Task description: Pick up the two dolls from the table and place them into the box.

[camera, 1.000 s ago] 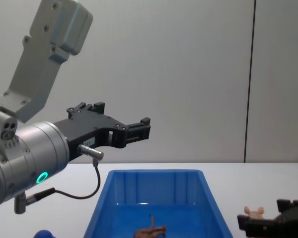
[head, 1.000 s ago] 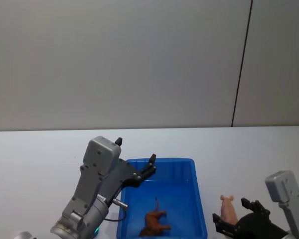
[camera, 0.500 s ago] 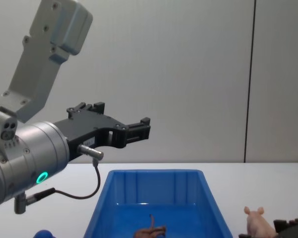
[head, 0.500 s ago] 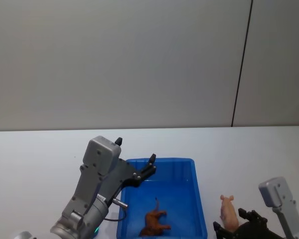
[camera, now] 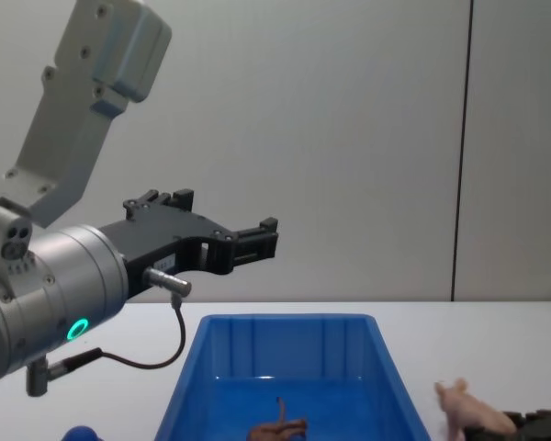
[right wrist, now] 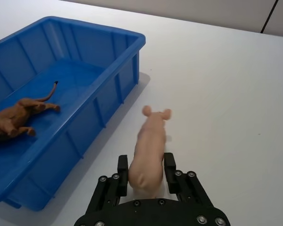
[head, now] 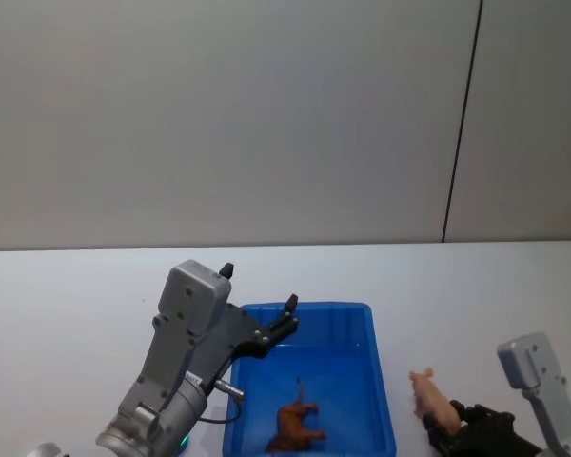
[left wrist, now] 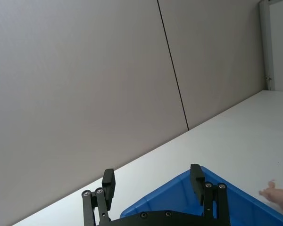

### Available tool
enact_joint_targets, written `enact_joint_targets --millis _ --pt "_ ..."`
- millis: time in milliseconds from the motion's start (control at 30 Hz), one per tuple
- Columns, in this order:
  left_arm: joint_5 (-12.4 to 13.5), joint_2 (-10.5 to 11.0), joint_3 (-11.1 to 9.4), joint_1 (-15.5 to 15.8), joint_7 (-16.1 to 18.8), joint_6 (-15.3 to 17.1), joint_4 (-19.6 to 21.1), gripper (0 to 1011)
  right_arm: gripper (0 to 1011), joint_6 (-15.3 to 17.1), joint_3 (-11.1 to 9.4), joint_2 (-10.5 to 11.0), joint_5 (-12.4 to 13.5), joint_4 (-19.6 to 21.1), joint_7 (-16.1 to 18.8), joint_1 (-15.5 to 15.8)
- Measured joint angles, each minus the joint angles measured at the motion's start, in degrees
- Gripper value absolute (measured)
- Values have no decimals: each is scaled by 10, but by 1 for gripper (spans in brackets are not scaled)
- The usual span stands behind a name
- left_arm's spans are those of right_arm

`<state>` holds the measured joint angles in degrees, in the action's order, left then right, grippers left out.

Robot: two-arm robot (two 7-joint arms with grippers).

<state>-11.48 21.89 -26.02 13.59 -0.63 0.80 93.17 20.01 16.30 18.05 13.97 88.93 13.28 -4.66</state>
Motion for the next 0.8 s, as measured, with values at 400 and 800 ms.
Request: enact_joint_targets --millis 400,800 --pt "0 0 0 0 0 0 0 1003 378 -27 -7 0 -2 4 -12 -9" --pt "0 0 0 0 0 0 0 1003 378 -52 -12 -8 2 31 20 -38"
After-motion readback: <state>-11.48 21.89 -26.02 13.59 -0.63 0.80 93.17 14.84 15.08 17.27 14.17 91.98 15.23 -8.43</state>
